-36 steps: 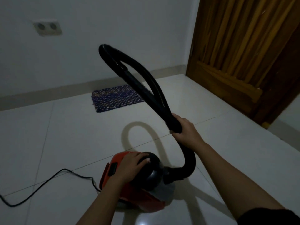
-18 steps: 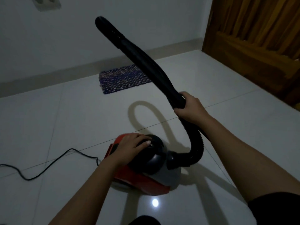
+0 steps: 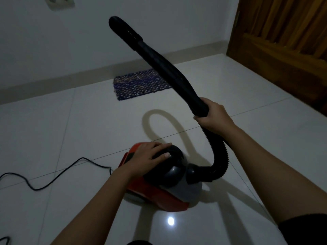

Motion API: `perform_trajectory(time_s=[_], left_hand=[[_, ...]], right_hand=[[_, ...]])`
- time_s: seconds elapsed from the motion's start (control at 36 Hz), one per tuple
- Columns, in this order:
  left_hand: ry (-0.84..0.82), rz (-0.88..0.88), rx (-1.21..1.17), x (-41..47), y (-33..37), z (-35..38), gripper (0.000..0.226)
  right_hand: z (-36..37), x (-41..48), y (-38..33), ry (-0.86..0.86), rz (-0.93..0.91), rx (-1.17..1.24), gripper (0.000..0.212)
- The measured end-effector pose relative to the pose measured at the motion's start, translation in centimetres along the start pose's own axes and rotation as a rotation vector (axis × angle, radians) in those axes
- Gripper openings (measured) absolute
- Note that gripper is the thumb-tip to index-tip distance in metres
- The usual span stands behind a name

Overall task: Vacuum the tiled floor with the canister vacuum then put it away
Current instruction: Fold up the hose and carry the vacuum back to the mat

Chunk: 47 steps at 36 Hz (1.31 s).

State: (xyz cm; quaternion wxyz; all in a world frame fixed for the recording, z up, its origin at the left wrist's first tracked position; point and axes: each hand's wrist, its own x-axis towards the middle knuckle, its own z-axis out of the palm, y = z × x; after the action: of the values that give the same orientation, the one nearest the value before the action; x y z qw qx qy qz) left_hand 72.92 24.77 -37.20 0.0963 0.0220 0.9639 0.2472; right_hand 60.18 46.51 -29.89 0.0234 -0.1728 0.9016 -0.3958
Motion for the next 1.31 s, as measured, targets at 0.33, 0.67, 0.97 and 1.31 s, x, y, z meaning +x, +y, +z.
perform_trajectory(time_s=[0.33,0.67,0.97,1.31], left_hand=[[-0.196,0.004,0.144,0.0,0.3,-1.1,0.076],[-0.567,-0.246,0.223,-2.8,8.7,-7.9,0.053],[-0.440,-0.430,-0.110,0.9,10.8,-19.9,0.061],[-0.337,-0.514,-0.151,19.8,1.8,-31.2,0.061]], right_hand=[[-0.3,0.1,2.1,-0.022,0.047,-0.039,0.041],[-9.9,-2.0,-2.0,-0.079,0.210,0.164,0.079],[-14.9,12.0,-10.9,-0.044,0.200,0.291,0.077],[-12.3,37.5,-16.9,-0.077,0.074,0.287,0.078]])
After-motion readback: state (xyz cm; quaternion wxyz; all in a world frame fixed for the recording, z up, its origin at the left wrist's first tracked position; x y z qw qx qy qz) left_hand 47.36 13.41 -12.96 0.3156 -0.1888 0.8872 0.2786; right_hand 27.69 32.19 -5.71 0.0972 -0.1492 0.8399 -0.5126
